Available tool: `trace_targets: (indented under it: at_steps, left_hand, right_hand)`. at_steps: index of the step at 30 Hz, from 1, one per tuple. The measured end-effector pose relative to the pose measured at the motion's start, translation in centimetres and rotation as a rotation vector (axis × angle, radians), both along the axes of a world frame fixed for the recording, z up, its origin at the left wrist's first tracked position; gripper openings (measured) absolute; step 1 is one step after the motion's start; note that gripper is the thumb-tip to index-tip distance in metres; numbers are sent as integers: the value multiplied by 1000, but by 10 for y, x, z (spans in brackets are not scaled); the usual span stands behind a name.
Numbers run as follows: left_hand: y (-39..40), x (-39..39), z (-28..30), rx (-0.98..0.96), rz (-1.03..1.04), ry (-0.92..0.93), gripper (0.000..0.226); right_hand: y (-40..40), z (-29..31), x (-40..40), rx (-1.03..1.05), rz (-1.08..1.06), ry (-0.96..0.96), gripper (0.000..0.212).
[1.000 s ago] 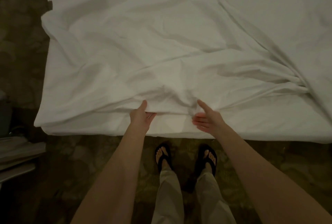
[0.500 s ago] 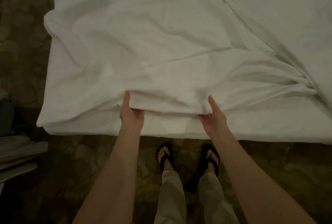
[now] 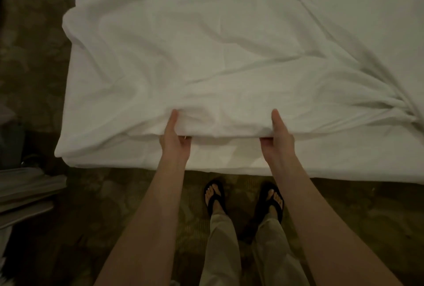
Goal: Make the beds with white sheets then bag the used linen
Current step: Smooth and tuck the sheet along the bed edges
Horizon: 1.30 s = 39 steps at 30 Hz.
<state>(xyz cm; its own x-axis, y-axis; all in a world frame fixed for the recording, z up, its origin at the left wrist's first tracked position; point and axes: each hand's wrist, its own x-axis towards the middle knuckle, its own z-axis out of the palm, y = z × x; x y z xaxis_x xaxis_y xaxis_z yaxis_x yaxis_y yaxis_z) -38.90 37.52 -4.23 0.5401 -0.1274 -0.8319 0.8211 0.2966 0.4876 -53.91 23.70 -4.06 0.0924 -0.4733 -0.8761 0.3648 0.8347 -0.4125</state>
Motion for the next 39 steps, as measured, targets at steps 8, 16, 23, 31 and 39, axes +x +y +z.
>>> trace_targets:
  at_steps: [8, 16, 23, 31, 39]
  left_hand:
    - [44, -26, -13, 297, -139, 127, 14]
    - [-2, -4, 12, 133, -413, 139, 54]
    - [-22, 4, -4, 165, -329, 207, 41]
    - [-14, -7, -19, 188, -336, 102, 31]
    - [37, -44, -16, 246, -274, 83, 26]
  right_hand:
    - [30, -5, -62, 229, 689, 257, 20]
    - [-14, 3, -13, 59, 726, 255, 54]
    - [7, -21, -33, 247, 679, 269, 48]
    - [4, -23, -22, 139, 506, 295, 12]
    - [18, -14, -50, 113, 482, 333, 27]
